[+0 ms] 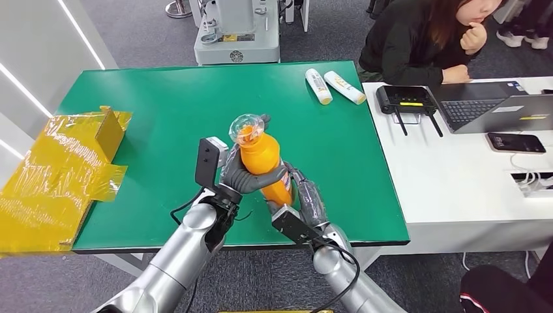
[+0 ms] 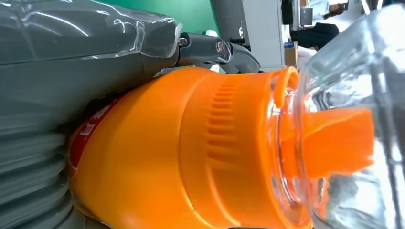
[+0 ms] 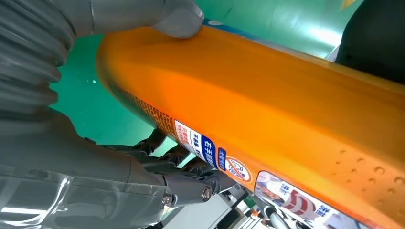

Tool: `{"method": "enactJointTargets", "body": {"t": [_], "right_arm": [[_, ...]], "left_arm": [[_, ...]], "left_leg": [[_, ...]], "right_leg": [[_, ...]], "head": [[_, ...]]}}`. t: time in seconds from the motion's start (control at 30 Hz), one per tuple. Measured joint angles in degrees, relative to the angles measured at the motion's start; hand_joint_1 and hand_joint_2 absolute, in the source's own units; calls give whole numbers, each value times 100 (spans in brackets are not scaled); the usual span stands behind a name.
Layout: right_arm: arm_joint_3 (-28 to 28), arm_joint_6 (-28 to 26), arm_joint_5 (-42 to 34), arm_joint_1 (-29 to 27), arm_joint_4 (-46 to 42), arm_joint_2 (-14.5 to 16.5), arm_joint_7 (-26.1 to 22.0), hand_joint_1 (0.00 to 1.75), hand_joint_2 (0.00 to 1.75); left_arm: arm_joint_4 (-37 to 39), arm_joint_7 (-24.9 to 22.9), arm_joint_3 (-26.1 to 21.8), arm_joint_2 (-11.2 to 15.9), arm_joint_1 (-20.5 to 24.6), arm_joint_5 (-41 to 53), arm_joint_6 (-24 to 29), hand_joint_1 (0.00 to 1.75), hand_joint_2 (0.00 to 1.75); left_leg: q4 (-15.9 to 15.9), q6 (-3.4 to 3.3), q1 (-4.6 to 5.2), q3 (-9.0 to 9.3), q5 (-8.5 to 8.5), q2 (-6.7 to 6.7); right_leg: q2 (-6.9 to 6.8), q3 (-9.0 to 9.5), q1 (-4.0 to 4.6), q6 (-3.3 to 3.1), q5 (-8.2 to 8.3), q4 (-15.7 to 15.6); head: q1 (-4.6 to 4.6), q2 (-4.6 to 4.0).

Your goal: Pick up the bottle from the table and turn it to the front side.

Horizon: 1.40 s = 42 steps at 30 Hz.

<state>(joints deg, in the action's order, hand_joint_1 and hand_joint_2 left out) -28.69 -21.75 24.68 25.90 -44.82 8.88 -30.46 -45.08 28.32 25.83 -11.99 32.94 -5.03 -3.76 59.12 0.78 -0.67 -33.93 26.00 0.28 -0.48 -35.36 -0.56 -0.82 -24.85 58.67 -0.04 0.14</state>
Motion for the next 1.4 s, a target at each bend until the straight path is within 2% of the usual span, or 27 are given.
{"method": "enactJointTargets", "body": {"t": [0.03,0.5,0.63,0.67,0.87,0.97,1.27,1.4], "right_arm": [[1,0,4,0,3,1,9,175,175],[38,26,13,7,98,28,-41,174,175],[38,61,2,5,113,48,-84,4,175],[38,82,-5,3,114,48,-100,0,175],[38,210,-168,-77,68,48,-179,0,175],[38,268,-218,-132,8,48,-187,0,175],[38,534,-286,-613,-600,7,-168,0,175],[33,705,-299,-802,-954,-19,-142,0,175]], "left_arm": [[35,15,3,-3,11,21,-2,175,175],[220,145,48,-15,28,86,54,175,175],[220,176,45,-1,30,86,69,175,175],[220,184,44,0,32,94,75,175,175],[217,247,44,46,66,234,190,175,175],[211,302,44,100,138,509,440,175,175],[242,300,2,605,873,2213,1568,175,175],[465,-5,12,795,1298,3807,2615,175,175]], "left_leg": [[0,0,0,0,0,0],[0,0,0,-1,0,0],[0,0,0,-1,0,0],[0,0,0,-1,0,0],[0,0,0,-1,0,0],[0,0,0,-1,0,0],[-2,6,-3,-1,-5,-1],[-2,6,-3,-1,-5,0]], "right_leg": [[0,0,0,0,0,0],[0,0,0,0,0,0],[0,0,0,0,0,0],[0,0,0,0,0,0],[0,0,0,0,0,0],[0,0,0,0,0,0],[0,-1,3,-1,0,3],[1,-1,3,-1,0,3]], "head": [[0,-1],[-1,1],[0,-1],[0,-1],[-1,1],[-1,1],[-1,1],[0,0]]}}
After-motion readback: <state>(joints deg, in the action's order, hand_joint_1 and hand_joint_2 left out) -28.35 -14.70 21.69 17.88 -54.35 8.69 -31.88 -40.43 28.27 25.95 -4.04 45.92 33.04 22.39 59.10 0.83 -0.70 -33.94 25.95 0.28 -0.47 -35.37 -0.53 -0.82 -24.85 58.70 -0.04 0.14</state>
